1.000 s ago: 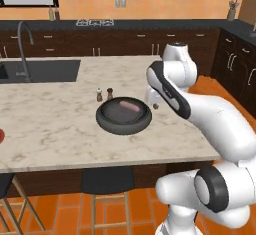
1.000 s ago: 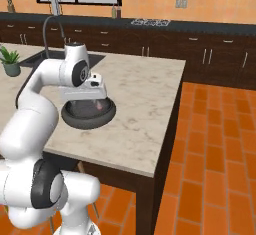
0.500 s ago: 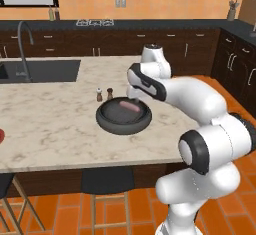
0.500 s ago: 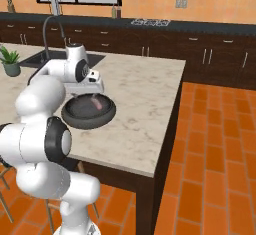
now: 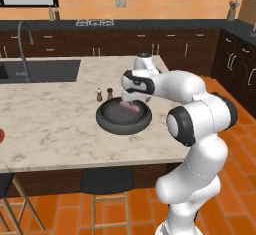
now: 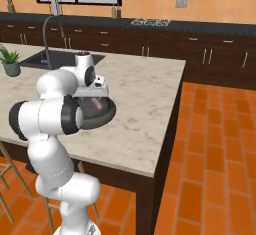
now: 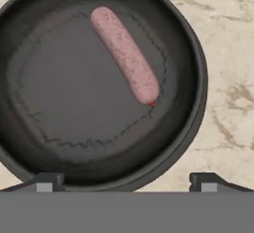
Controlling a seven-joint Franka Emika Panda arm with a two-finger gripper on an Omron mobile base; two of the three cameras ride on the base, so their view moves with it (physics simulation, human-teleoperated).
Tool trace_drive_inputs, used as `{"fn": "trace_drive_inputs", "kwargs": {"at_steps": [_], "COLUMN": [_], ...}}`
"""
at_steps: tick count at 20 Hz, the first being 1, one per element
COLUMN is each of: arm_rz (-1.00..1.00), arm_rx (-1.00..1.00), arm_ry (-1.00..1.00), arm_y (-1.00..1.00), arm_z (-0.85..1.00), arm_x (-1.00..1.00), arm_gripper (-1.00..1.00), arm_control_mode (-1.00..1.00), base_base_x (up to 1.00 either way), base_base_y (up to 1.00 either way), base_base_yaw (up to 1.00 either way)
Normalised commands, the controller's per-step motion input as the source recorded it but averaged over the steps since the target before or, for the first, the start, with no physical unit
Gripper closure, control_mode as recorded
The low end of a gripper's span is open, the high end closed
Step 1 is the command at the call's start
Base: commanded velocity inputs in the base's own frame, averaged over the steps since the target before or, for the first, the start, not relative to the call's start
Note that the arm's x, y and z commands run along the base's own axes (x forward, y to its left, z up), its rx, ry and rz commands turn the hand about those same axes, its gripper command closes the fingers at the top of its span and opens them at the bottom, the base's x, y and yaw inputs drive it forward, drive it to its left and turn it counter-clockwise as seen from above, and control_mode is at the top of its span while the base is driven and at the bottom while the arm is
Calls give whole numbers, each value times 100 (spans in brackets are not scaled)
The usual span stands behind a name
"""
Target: Place one bun and one sausage from the bowl on each plate.
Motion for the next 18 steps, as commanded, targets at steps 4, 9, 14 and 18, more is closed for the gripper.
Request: {"fn": "trace_drive_inputs", "kwargs": {"at_steps": [4, 9, 14, 18], "arm_rz": [0, 0, 0, 0], "arm_rx": [0, 0, 0, 0], "arm_ry": [4, 0, 0, 0], "arm_y": [0, 0, 0, 8], "arm_z": [-42, -41, -47, -21], "arm_x": [15, 32, 26, 24], "arm_gripper": [-100, -100, -100, -100], "arm_control_mode": [-100, -100, -100, -100], "base_base_x": [0, 0, 0, 0], "base_base_y": [0, 0, 0, 0], "base_base_yaw": [0, 0, 0, 0]}}
